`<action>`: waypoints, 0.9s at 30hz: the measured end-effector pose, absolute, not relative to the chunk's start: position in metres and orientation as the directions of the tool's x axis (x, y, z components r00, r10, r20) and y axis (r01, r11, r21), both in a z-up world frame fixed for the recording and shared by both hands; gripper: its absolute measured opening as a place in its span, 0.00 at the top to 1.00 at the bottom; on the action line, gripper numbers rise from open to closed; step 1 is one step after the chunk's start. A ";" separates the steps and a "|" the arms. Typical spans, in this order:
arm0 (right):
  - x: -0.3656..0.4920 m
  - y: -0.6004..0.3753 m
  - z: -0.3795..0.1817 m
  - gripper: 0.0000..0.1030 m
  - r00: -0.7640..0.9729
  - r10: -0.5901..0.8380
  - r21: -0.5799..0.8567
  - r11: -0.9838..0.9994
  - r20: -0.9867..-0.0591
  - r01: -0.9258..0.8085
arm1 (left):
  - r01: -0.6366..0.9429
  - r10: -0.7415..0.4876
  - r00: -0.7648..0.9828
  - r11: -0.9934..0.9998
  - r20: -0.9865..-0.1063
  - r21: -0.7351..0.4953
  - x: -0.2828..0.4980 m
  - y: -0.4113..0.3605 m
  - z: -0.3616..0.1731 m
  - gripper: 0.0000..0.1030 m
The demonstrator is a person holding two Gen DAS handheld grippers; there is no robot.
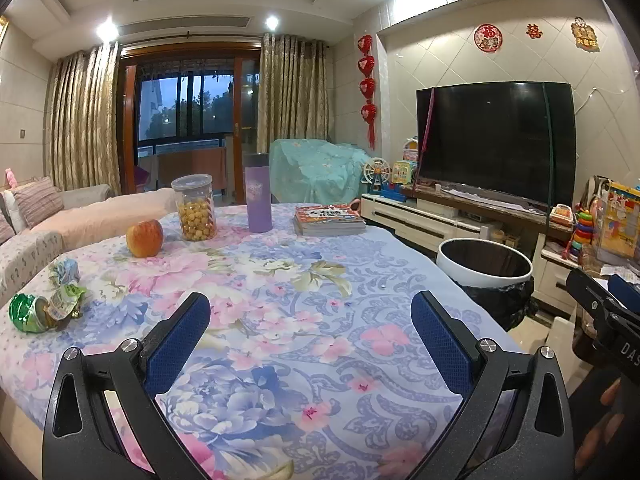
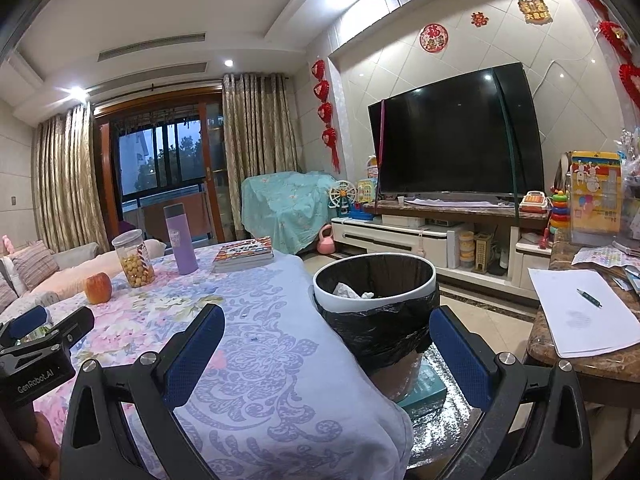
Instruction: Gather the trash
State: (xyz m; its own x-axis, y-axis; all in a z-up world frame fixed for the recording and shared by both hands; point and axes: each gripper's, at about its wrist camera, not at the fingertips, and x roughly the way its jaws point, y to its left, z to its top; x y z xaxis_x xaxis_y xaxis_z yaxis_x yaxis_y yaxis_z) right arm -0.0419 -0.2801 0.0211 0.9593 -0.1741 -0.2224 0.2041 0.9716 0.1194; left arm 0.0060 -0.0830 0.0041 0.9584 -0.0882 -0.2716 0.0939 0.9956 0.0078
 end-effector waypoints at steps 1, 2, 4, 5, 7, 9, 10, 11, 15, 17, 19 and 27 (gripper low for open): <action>-0.042 -0.280 0.021 0.00 0.959 -0.173 0.119 0.972 -0.223 0.203 | 0.094 -0.089 0.958 0.996 -0.272 0.007 0.006 -0.083 0.004 0.00; -0.041 -0.279 0.021 0.00 0.959 -0.173 0.119 0.972 -0.224 0.203 | 0.094 -0.089 0.958 0.996 -0.273 0.006 0.006 -0.083 0.004 0.00; -0.041 -0.279 0.020 0.00 0.959 -0.173 0.118 0.972 -0.225 0.203 | 0.093 -0.088 0.958 0.996 -0.273 0.008 0.006 -0.083 0.004 0.00; -0.041 -0.279 0.020 0.00 0.959 -0.172 0.119 0.972 -0.224 0.202 | 0.094 -0.088 0.958 0.996 -0.273 0.008 0.006 -0.083 0.004 0.00; -0.041 -0.279 0.020 0.00 0.959 -0.172 0.119 0.972 -0.224 0.202 | 0.094 -0.089 0.958 0.996 -0.272 0.006 0.006 -0.082 0.004 0.00; -0.041 -0.279 0.020 0.00 0.959 -0.172 0.119 0.972 -0.224 0.202 | 0.095 -0.090 0.958 0.995 -0.274 0.007 0.006 -0.083 0.004 0.00; -0.041 -0.279 0.020 0.00 0.959 -0.171 0.120 0.972 -0.225 0.202 | 0.094 -0.089 0.958 0.996 -0.274 0.007 0.006 -0.083 0.004 0.00; -0.041 -0.279 0.021 0.00 0.959 -0.171 0.120 0.972 -0.226 0.201 | 0.095 -0.089 0.957 0.995 -0.275 0.008 0.006 -0.082 0.004 0.00; -0.040 -0.278 0.021 0.00 0.959 -0.170 0.121 0.972 -0.228 0.201 | 0.099 -0.093 0.956 0.995 -0.277 0.008 0.006 -0.082 0.003 0.00; -0.040 -0.278 0.021 0.00 0.959 -0.170 0.121 0.972 -0.227 0.201 | 0.101 -0.095 0.956 0.995 -0.277 0.009 0.006 -0.082 0.002 0.00; -0.040 -0.278 0.021 0.00 0.959 -0.170 0.121 0.972 -0.227 0.201 | 0.102 -0.095 0.955 0.995 -0.279 0.009 0.007 -0.082 0.002 0.00; -0.041 -0.278 0.021 0.00 0.959 -0.169 0.120 0.972 -0.226 0.200 | 0.104 -0.096 0.954 0.995 -0.284 0.011 0.009 -0.084 -0.001 0.00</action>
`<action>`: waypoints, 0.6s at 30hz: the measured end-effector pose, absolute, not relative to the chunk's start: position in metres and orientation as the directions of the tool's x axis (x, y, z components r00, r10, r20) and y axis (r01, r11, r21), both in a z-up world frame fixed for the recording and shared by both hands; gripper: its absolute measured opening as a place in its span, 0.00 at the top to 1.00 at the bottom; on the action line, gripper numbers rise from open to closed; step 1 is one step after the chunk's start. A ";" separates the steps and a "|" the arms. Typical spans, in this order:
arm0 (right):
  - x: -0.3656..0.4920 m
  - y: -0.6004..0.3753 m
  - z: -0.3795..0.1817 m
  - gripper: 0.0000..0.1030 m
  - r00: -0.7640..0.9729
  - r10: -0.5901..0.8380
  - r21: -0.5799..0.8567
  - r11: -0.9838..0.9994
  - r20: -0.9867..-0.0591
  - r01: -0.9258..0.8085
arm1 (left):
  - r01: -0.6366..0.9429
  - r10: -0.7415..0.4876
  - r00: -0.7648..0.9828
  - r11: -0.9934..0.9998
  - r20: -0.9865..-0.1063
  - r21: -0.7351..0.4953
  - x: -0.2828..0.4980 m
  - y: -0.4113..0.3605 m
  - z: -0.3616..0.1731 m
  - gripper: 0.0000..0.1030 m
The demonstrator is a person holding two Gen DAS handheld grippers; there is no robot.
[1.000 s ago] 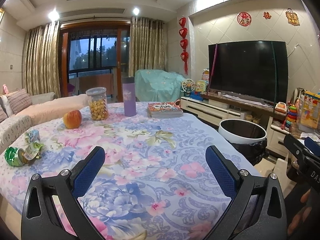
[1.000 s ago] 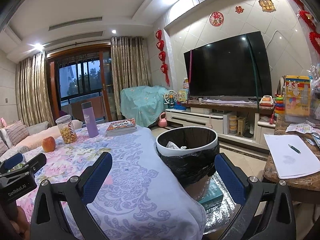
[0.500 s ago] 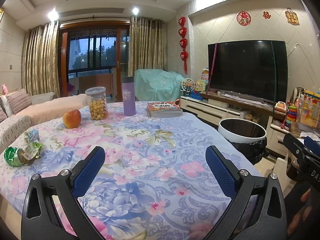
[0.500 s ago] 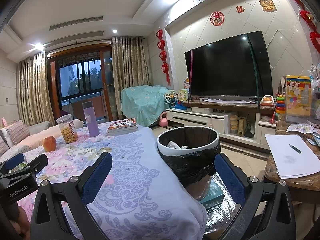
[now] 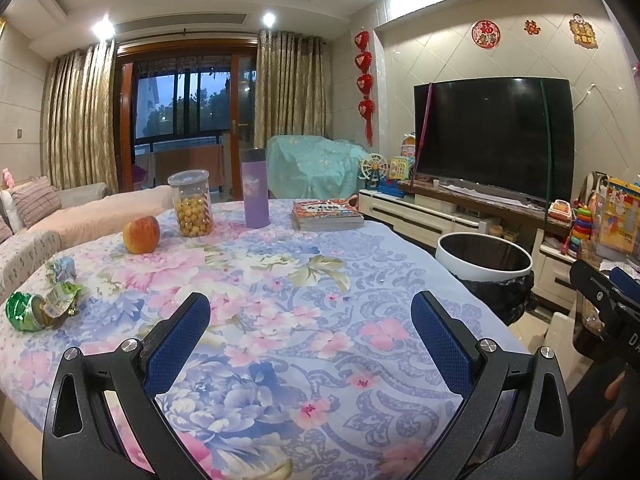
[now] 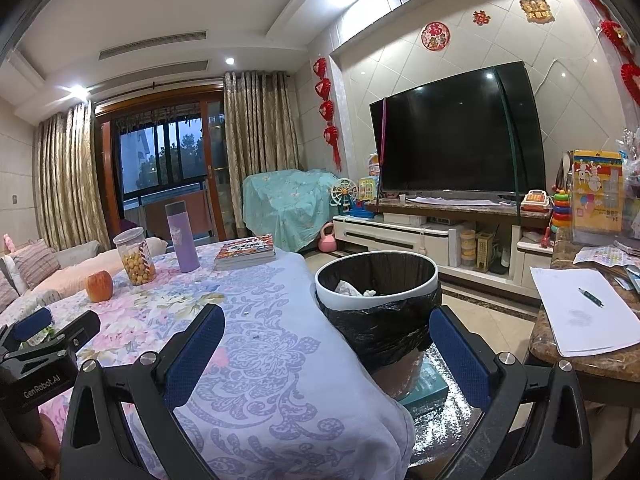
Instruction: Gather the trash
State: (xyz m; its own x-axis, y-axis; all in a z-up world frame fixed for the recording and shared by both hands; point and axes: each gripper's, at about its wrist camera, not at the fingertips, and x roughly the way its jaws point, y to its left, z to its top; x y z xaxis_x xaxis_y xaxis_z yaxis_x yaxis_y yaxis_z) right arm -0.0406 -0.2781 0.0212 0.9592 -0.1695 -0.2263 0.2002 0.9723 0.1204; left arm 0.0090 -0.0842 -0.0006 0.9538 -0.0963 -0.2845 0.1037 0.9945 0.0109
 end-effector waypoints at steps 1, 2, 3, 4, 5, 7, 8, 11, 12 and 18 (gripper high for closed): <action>-0.040 -0.278 0.021 0.00 0.960 -0.168 0.122 0.972 -0.225 0.199 | 0.102 -0.095 0.954 0.995 -0.285 0.012 0.009 -0.084 -0.001 0.00; -0.040 -0.277 0.021 0.00 0.960 -0.167 0.123 0.972 -0.224 0.198 | 0.102 -0.094 0.954 0.995 -0.284 0.012 0.009 -0.084 -0.001 0.00; -0.040 -0.277 0.021 0.00 0.960 -0.166 0.123 0.973 -0.224 0.197 | 0.102 -0.095 0.954 0.995 -0.285 0.011 0.009 -0.084 -0.001 0.00; -0.040 -0.276 0.021 0.00 0.961 -0.166 0.123 0.973 -0.223 0.196 | 0.103 -0.095 0.953 0.995 -0.286 0.010 0.010 -0.084 -0.002 0.00; -0.040 -0.276 0.021 0.00 0.961 -0.165 0.123 0.973 -0.223 0.195 | 0.104 -0.096 0.953 0.995 -0.288 0.010 0.010 -0.084 -0.002 0.00; -0.040 -0.275 0.020 0.00 0.961 -0.163 0.122 0.973 -0.225 0.194 | 0.105 -0.097 0.952 0.994 -0.290 0.011 0.012 -0.084 -0.003 0.00; -0.039 -0.275 0.020 0.00 0.960 -0.163 0.121 0.974 -0.226 0.194 | 0.105 -0.098 0.952 0.994 -0.290 0.011 0.012 -0.084 -0.004 0.00; -0.039 -0.275 0.019 0.00 0.960 -0.161 0.124 0.973 -0.229 0.193 | 0.106 -0.098 0.952 0.994 -0.291 0.012 0.013 -0.084 -0.005 0.00; -0.039 -0.275 0.019 0.00 0.960 -0.161 0.124 0.973 -0.229 0.193 | 0.107 -0.099 0.951 0.994 -0.292 0.011 0.013 -0.084 -0.005 0.00; -0.038 -0.274 0.019 0.00 0.960 -0.158 0.125 0.974 -0.232 0.191 | 0.108 -0.100 0.949 0.994 -0.299 0.011 0.015 -0.084 -0.006 0.00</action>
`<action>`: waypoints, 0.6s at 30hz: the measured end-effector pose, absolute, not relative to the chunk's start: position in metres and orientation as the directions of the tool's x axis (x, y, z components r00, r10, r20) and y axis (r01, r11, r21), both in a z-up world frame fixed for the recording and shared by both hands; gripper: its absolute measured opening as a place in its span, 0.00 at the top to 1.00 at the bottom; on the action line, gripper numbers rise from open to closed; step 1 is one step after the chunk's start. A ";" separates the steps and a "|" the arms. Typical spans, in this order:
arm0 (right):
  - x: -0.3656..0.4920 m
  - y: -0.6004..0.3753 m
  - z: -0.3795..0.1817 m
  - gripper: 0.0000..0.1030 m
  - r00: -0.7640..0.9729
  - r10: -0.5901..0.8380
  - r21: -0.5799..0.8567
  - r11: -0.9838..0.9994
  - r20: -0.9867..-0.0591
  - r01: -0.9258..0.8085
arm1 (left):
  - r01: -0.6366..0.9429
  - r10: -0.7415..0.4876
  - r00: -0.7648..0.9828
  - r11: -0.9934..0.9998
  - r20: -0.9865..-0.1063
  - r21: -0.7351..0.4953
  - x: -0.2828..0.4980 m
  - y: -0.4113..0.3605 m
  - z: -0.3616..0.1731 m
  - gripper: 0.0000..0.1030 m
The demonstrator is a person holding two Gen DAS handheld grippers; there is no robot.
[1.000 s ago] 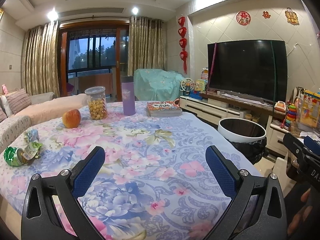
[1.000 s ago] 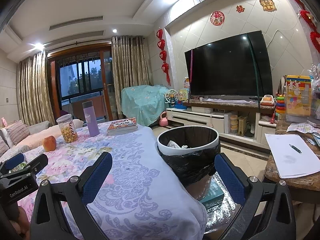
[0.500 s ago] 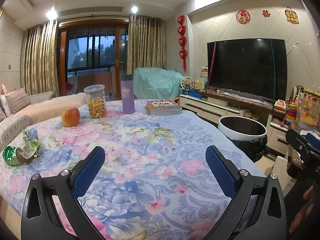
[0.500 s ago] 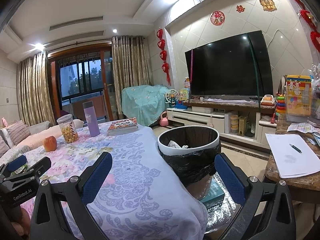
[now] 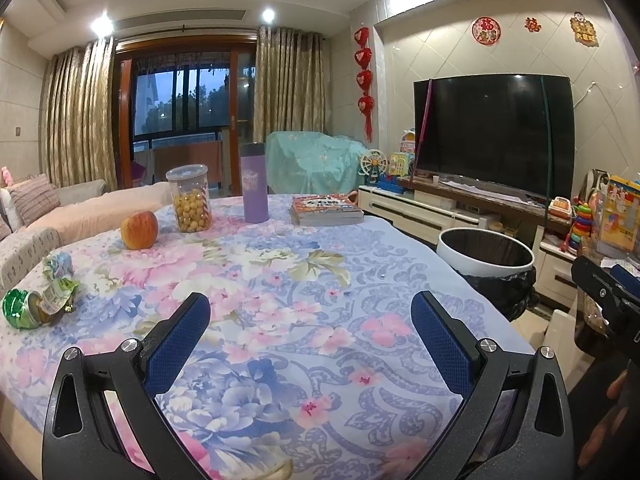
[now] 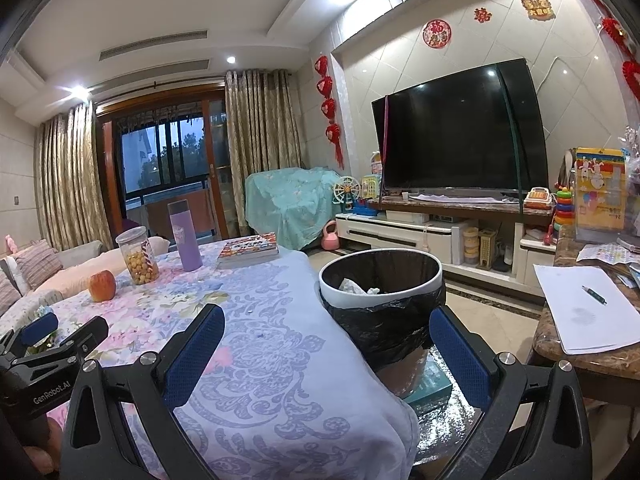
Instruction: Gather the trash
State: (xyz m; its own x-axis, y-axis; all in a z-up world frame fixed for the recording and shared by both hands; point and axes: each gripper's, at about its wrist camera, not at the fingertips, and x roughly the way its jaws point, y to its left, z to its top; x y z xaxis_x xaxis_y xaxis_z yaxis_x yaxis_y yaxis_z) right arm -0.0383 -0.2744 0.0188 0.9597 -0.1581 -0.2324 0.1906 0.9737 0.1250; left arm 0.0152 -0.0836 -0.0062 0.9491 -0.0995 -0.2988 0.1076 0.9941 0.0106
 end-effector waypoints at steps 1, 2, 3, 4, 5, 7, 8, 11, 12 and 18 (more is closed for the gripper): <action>-0.038 -0.274 0.019 0.00 0.960 -0.157 0.126 0.974 -0.233 0.190 | 0.108 -0.100 0.949 0.994 -0.300 0.011 0.016 -0.084 -0.007 0.00; -0.038 -0.274 0.019 0.00 0.960 -0.156 0.127 0.974 -0.234 0.189 | 0.107 -0.099 0.949 0.994 -0.300 0.011 0.015 -0.083 -0.007 0.00; -0.038 -0.274 0.018 0.00 0.960 -0.155 0.128 0.974 -0.234 0.188 | 0.108 -0.101 0.948 0.994 -0.301 0.010 0.016 -0.083 -0.007 0.00; -0.038 -0.273 0.018 0.00 0.960 -0.155 0.127 0.974 -0.235 0.188 | 0.109 -0.101 0.948 0.994 -0.302 0.009 0.016 -0.083 -0.007 0.00; -0.038 -0.274 0.018 0.00 0.960 -0.154 0.127 0.974 -0.235 0.188 | 0.109 -0.101 0.948 0.994 -0.303 0.009 0.017 -0.083 -0.007 0.00; -0.037 -0.274 0.018 0.00 0.959 -0.153 0.129 0.974 -0.237 0.187 | 0.110 -0.102 0.947 0.994 -0.305 0.008 0.018 -0.084 -0.008 0.00; -0.037 -0.274 0.018 0.00 0.959 -0.152 0.131 0.974 -0.239 0.187 | 0.111 -0.103 0.946 0.994 -0.307 0.008 0.018 -0.083 -0.008 0.00; -0.036 -0.274 0.018 0.00 0.959 -0.148 0.136 0.973 -0.243 0.185 | 0.115 -0.106 0.944 0.993 -0.313 0.008 0.020 -0.084 -0.010 0.00; -0.036 -0.274 0.018 0.00 0.959 -0.147 0.138 0.973 -0.244 0.184 | 0.116 -0.108 0.943 0.993 -0.315 0.007 0.021 -0.084 -0.010 0.00; -0.033 -0.275 0.020 0.00 0.957 -0.134 0.152 0.973 -0.259 0.177 | 0.125 -0.120 0.938 0.992 -0.325 -0.006 0.026 -0.081 -0.011 0.00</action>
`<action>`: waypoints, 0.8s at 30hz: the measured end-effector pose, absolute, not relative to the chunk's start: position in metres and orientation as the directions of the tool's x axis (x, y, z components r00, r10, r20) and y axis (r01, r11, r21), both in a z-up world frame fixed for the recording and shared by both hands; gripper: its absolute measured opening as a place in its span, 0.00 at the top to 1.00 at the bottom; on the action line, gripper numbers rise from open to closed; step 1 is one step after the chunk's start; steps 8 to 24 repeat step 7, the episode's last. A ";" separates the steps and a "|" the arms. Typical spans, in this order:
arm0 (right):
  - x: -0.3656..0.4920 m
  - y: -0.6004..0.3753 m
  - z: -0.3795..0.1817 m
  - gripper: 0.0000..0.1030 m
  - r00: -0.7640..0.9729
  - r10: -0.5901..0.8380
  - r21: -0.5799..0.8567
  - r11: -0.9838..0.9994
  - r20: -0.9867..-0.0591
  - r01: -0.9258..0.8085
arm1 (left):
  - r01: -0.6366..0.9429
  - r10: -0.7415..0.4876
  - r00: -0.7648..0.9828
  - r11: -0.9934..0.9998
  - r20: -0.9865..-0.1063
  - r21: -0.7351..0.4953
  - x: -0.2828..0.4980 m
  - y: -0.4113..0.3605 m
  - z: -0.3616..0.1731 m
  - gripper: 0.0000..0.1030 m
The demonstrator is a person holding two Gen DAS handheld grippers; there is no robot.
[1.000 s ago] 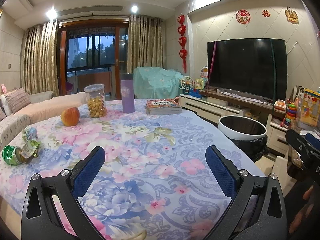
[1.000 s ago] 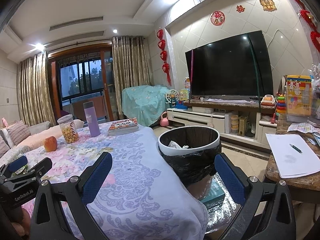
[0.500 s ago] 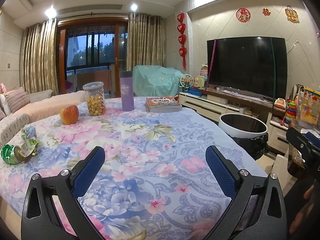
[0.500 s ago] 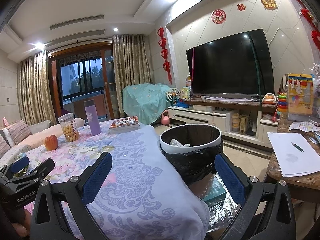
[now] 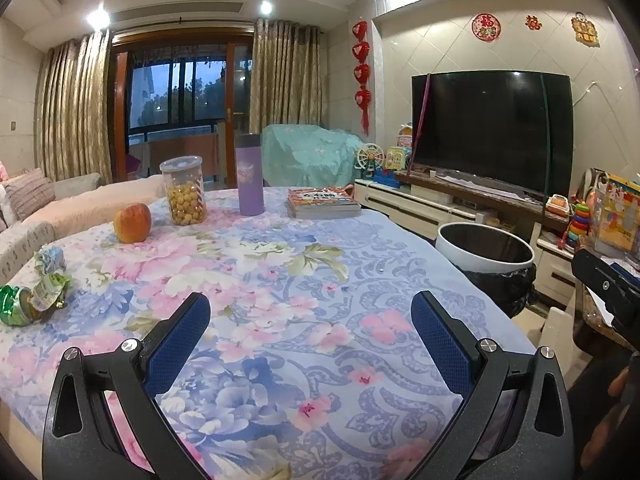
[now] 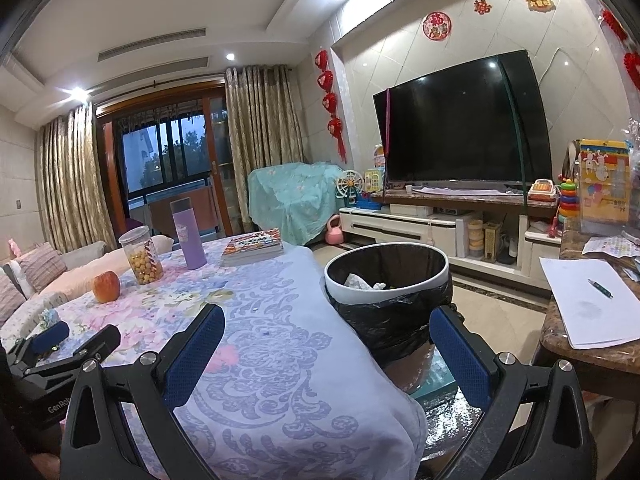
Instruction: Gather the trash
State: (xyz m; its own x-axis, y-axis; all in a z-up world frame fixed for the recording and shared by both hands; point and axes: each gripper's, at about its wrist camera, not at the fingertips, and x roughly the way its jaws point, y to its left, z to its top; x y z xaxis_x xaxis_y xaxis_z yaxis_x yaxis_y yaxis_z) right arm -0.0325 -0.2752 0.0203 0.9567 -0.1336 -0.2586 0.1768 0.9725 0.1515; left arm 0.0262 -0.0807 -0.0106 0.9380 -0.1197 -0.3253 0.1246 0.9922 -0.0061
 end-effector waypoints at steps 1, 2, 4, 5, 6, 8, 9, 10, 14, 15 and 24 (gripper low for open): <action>-0.031 -0.275 0.021 0.00 0.956 -0.133 0.152 0.972 -0.263 0.177 | 0.126 -0.123 0.937 0.992 -0.329 -0.010 0.028 -0.080 -0.011 0.00; -0.030 -0.275 0.021 0.00 0.955 -0.132 0.154 0.972 -0.267 0.177 | 0.127 -0.124 0.936 0.992 -0.331 -0.012 0.029 -0.080 -0.011 0.00; -0.027 -0.276 0.021 0.00 0.953 -0.126 0.160 0.972 -0.276 0.174 | 0.131 -0.129 0.932 0.991 -0.337 -0.018 0.033 -0.078 -0.012 0.00; -0.025 -0.276 0.020 0.00 0.951 -0.123 0.162 0.971 -0.282 0.174 | 0.130 -0.129 0.931 0.991 -0.341 -0.020 0.035 -0.078 -0.012 0.00; -0.023 -0.275 0.019 0.00 0.950 -0.122 0.162 0.971 -0.288 0.174 | 0.132 -0.132 0.929 0.991 -0.345 -0.025 0.037 -0.076 -0.013 0.00; -0.020 -0.275 0.019 0.00 0.949 -0.120 0.163 0.971 -0.293 0.173 | 0.133 -0.134 0.928 0.991 -0.348 -0.029 0.039 -0.076 -0.013 0.00; -0.020 -0.275 0.019 0.00 0.949 -0.120 0.163 0.971 -0.293 0.173 | 0.133 -0.134 0.928 0.991 -0.348 -0.029 0.039 -0.076 -0.013 0.00; -0.020 -0.275 0.019 0.00 0.949 -0.120 0.163 0.971 -0.293 0.173 | 0.133 -0.134 0.928 0.991 -0.348 -0.029 0.039 -0.076 -0.013 0.00; -0.020 -0.275 0.019 0.00 0.949 -0.120 0.163 0.971 -0.293 0.173 | 0.133 -0.134 0.928 0.991 -0.348 -0.029 0.039 -0.076 -0.013 0.00; -0.020 -0.275 0.019 0.00 0.949 -0.120 0.163 0.971 -0.293 0.173 | 0.133 -0.134 0.928 0.991 -0.348 -0.029 0.039 -0.076 -0.013 0.00; -0.020 -0.275 0.019 0.00 0.949 -0.120 0.163 0.971 -0.293 0.173 | 0.133 -0.134 0.928 0.991 -0.348 -0.029 0.039 -0.076 -0.013 0.00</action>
